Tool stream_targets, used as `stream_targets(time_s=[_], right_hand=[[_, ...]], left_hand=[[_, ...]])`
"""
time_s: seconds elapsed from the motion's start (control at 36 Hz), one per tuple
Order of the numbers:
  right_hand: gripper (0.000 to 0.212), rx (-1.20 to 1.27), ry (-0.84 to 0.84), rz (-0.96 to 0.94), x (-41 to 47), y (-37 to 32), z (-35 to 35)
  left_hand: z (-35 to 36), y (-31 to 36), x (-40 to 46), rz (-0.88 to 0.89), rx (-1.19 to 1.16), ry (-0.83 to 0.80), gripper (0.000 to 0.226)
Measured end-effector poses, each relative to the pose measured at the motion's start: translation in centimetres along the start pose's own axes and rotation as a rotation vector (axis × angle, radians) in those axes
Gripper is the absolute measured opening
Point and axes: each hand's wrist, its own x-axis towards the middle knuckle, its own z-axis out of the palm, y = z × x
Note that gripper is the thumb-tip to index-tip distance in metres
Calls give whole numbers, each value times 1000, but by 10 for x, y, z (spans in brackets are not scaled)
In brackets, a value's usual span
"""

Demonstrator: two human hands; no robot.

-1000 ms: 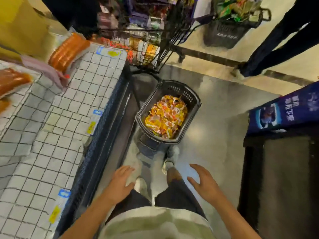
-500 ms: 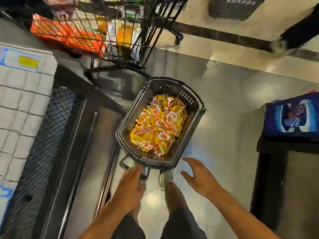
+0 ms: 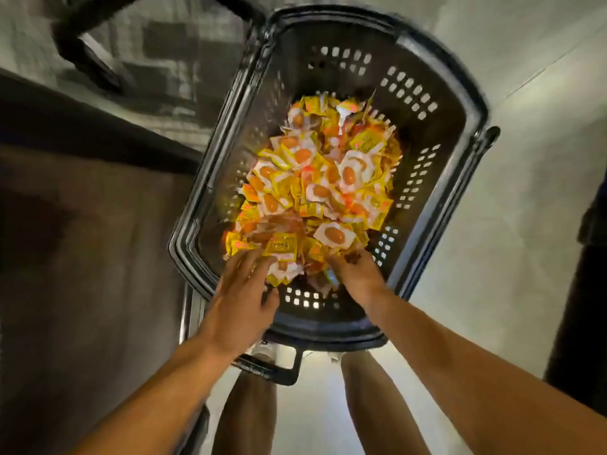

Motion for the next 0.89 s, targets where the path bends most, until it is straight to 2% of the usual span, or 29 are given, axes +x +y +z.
stream_targets(time_s=[0.06,0.17,0.22,0.28,0.42,0.61,0.69,0.78,0.83,0.89], right_hand=[[60,130,78,68,20,1,10],[99,265,204,273,50,-1,30],[108,267,266,351,59,-4,37],[98,256,331,376,64,-5,41],[41,125,460,312,52,-2,28],[23,98,487,224,-11,-20,19],[27,194,473,173,-50,-33,5],[31,308,399,163,-83,-40,-12],[30,430,288,154,-106,-44,-27],[31,498,127,140,-125,-50,-39]], left_hand=[[4,-7,10,4,22,-13,55],[8,-16,26,27,47,-2,58],[8,-17,32,25,26,10,59],[8,-16,37,24,8,30,58],[7,-14,37,21,-12,41,56],[-1,-1,21,7,-134,37,49],[-13,15,11,-95,-369,51,37],[-27,33,3,-346,-800,-27,26],[-40,44,-6,-511,-1134,-86,55],[-48,48,-14,-595,-1394,-170,84]])
